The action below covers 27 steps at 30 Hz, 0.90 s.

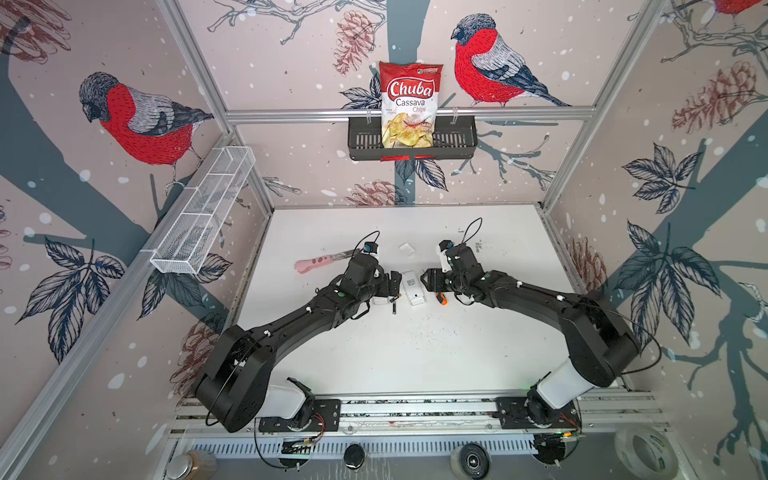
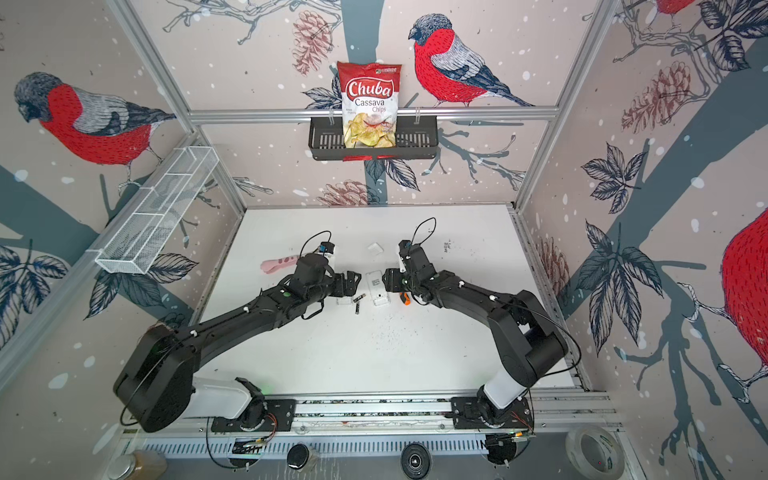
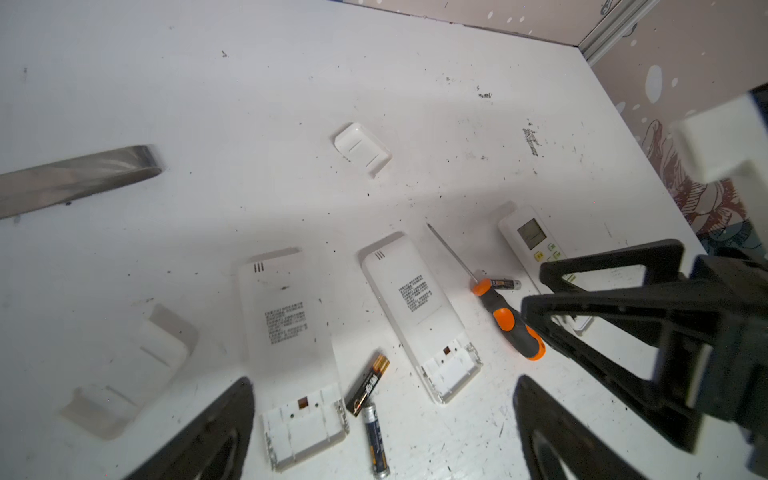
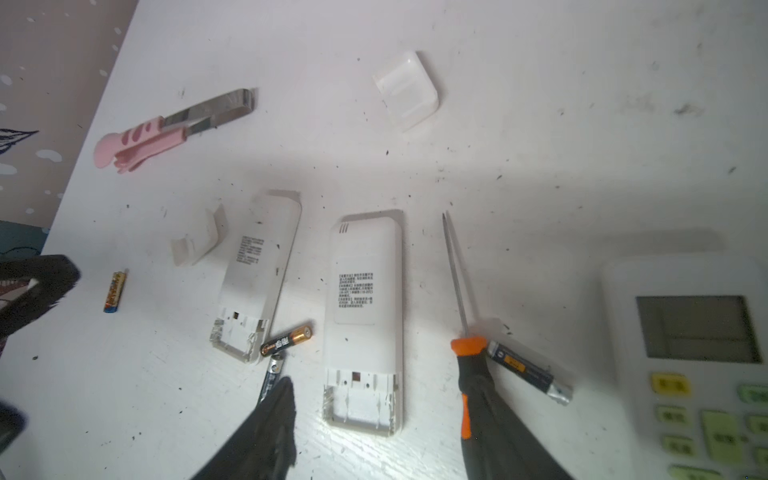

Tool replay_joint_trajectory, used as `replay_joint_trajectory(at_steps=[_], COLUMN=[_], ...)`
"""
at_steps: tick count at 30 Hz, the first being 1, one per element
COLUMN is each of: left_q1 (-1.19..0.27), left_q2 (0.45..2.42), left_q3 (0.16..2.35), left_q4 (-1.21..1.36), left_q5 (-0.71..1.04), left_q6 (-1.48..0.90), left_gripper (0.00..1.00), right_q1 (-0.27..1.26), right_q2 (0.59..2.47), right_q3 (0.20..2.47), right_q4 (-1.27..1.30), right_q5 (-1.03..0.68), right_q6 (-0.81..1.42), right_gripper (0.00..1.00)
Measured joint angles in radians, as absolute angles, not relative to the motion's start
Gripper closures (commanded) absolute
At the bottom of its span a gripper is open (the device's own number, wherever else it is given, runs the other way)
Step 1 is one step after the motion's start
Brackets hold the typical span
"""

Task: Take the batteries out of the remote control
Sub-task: 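Set the screwdriver down with the right gripper while the left gripper rises, then move the open right gripper over the green-button remote and lower onto it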

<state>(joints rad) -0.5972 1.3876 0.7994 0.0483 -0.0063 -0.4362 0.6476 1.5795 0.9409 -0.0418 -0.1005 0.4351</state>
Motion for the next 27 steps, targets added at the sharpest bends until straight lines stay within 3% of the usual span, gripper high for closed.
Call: replay_joint_trajectory(at_steps=[8, 15, 27], left_q1=[-0.598, -0.599, -0.599], left_q2=[1.463, 1.55, 1.642], left_q3=[0.87, 0.939, 1.024], left_q4=[0.068, 0.085, 0.097], left_q5=[0.031, 0.078, 0.128], left_q6=[-0.437, -0.437, -0.437], left_gripper=[0.04, 0.04, 0.04], right_q1=[0.538, 0.477, 0.481], right_q2=[1.424, 1.418, 1.572], right_q3=[0.889, 0.836, 0.879], right_q4=[-0.201, -0.3, -0.321], right_q5=[-0.026, 0.021, 0.105], right_q6=[0.388, 0.369, 0.365], right_gripper=[0.12, 0.1, 0.1])
